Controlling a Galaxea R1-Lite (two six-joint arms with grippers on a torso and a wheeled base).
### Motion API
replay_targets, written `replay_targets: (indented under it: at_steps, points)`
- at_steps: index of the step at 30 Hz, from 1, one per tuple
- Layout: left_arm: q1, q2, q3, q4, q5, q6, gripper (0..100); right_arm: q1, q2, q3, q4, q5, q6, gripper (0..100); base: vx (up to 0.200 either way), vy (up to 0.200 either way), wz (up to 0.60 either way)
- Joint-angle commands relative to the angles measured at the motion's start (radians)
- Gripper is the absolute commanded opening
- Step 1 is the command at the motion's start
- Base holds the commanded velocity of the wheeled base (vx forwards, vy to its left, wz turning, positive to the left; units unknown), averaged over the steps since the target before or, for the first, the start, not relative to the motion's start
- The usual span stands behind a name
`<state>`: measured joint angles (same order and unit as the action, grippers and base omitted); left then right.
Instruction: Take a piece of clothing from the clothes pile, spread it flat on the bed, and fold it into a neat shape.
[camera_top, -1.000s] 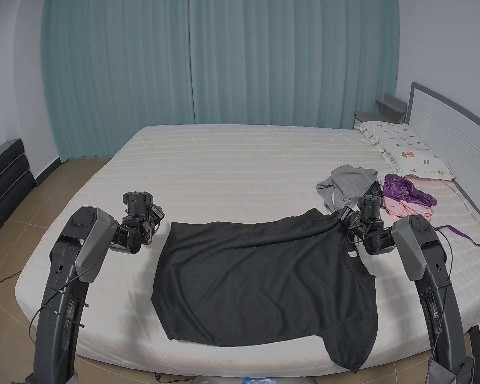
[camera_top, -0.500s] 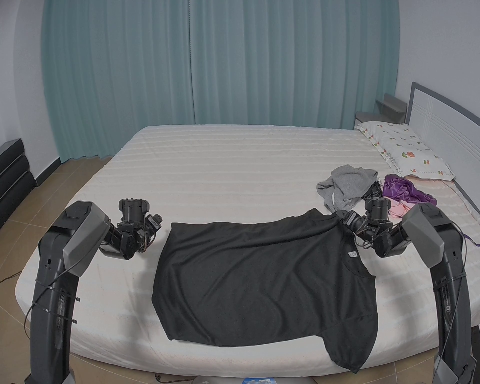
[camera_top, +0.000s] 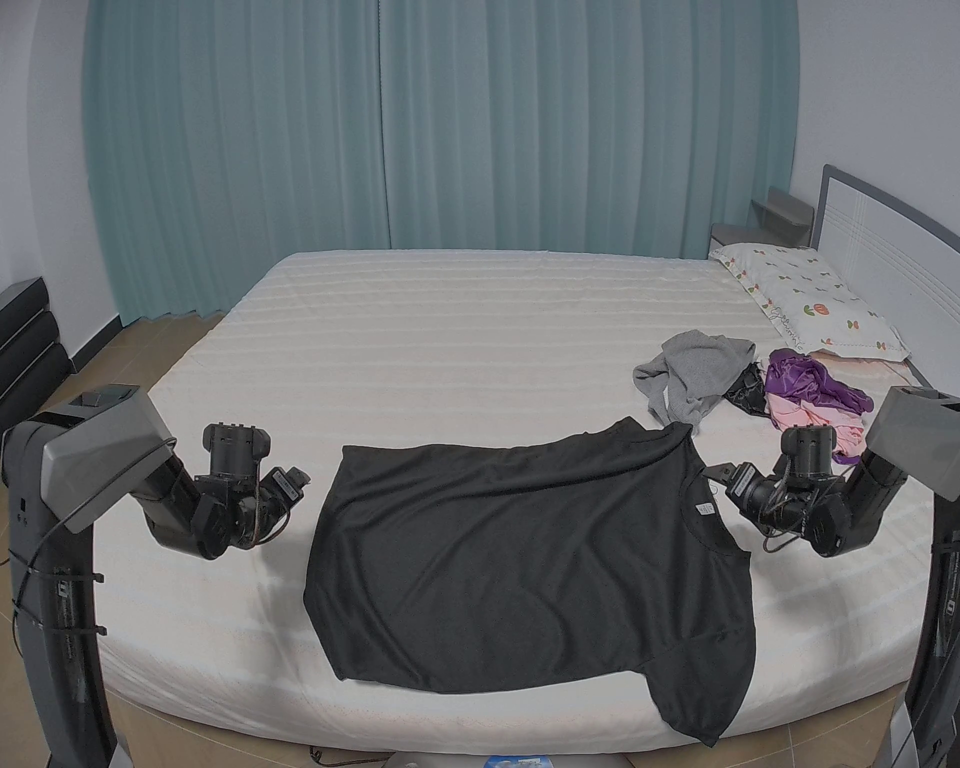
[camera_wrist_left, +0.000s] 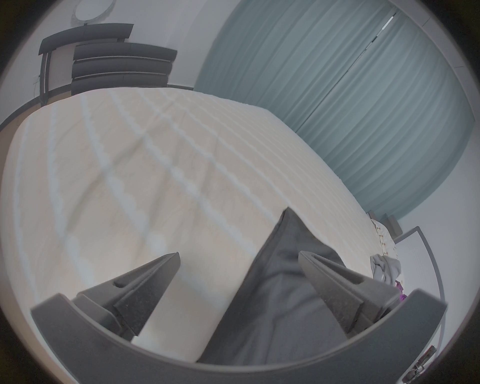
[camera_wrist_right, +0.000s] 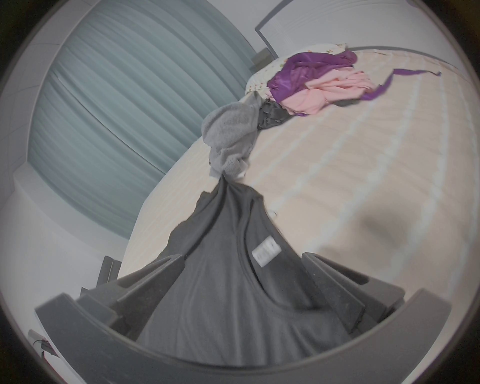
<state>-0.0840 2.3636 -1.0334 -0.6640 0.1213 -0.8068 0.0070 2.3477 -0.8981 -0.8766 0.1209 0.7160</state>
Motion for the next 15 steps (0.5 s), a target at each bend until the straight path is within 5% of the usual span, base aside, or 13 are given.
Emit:
replay_targets:
  at_steps: [1, 5, 8, 13, 15]
  points:
    - [-0.065, -0.261, 0.388, -0.089, -0.026, -0.066, 100, 0.001, -0.251, 0.452, -0.208, 0.062, 0.080, 100, 0.000, 0.000, 0.00]
    - [-0.072, -0.265, 0.401, -0.095, -0.026, -0.068, 100, 0.004, -0.249, 0.473, -0.229, 0.065, 0.083, 100, 0.000, 0.000, 0.00]
    - [-0.111, -0.276, 0.432, -0.117, -0.025, -0.172, 100, 0.016, -0.238, 0.567, -0.321, 0.080, 0.111, 100, 0.000, 0.000, 0.00]
    - [-0.126, -0.282, 0.475, -0.120, -0.069, -0.212, 100, 0.016, -0.235, 0.613, -0.348, 0.097, 0.115, 100, 0.000, 0.000, 0.00]
    - [-0.129, -0.282, 0.489, -0.120, -0.089, -0.216, 100, 0.018, -0.237, 0.619, -0.348, 0.106, 0.115, 100, -0.200, 0.000, 0.00]
